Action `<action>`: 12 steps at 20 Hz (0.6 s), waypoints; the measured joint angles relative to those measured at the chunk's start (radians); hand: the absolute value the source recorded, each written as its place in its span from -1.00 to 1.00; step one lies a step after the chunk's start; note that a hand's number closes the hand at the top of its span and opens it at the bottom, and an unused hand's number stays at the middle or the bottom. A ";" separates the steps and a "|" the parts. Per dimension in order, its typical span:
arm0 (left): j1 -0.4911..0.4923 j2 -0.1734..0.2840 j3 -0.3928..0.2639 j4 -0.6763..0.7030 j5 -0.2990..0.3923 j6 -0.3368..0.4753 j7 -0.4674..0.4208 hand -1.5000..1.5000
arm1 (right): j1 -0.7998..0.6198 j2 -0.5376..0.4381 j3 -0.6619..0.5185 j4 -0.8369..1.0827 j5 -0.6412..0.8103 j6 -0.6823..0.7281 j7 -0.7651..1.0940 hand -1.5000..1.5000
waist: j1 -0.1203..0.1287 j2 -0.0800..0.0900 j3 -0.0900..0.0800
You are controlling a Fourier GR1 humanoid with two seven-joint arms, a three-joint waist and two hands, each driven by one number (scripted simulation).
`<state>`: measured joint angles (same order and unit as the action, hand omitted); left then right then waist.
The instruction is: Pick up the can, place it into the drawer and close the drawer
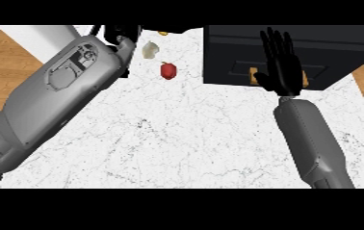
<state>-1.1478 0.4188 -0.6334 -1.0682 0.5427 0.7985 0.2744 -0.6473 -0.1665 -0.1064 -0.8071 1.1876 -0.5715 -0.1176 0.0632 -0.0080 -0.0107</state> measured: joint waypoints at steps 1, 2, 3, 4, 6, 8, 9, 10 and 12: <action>0.014 0.011 0.000 -0.021 -0.005 0.004 0.012 -1.00 | -0.027 0.001 -0.005 0.028 0.006 -0.011 0.004 -1.00 | -0.003 0.000 0.000; 0.033 0.022 0.004 -0.034 -0.007 -0.001 0.010 -1.00 | -0.051 0.000 -0.012 0.059 0.009 -0.028 0.002 -1.00 | -0.004 0.001 0.000; 0.047 0.026 0.003 -0.053 -0.013 0.004 0.015 -1.00 | -0.073 0.000 -0.018 0.091 0.017 -0.047 0.006 -1.00 | -0.004 0.001 -0.001; 0.055 0.035 0.005 -0.066 -0.014 -0.001 0.018 -1.00 | -0.096 -0.003 -0.027 0.124 0.019 -0.062 0.005 -1.00 | -0.001 0.003 -0.001; 0.084 0.052 0.009 -0.096 -0.019 -0.010 0.017 -1.00 | -0.146 -0.013 -0.046 0.183 0.018 -0.085 -0.001 -1.00 | 0.002 0.006 -0.001; 0.115 0.058 0.004 -0.131 -0.028 -0.004 0.019 -1.00 | -0.197 -0.026 -0.058 0.240 0.028 -0.100 0.005 -1.00 | 0.008 0.009 0.000; 0.130 0.058 0.003 -0.144 -0.033 -0.001 0.011 -1.00 | -0.214 -0.023 -0.060 0.267 0.041 -0.120 0.012 -1.00 | 0.009 0.011 -0.001; 0.141 0.070 0.011 -0.159 -0.032 -0.008 0.011 -1.00 | -0.237 -0.025 -0.063 0.293 0.048 -0.128 0.018 -1.00 | 0.010 0.013 0.000; 0.176 0.077 0.006 -0.186 -0.044 -0.003 0.006 -1.00 | -0.274 -0.029 -0.072 0.343 0.053 -0.139 0.018 -1.00 | 0.013 0.016 0.002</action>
<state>-0.9718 0.4963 -0.6274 -1.2544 0.4988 0.7960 0.2808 -0.9214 -0.1960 -0.1786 -0.4640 1.2409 -0.7101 -0.0999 0.0761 0.0078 -0.0091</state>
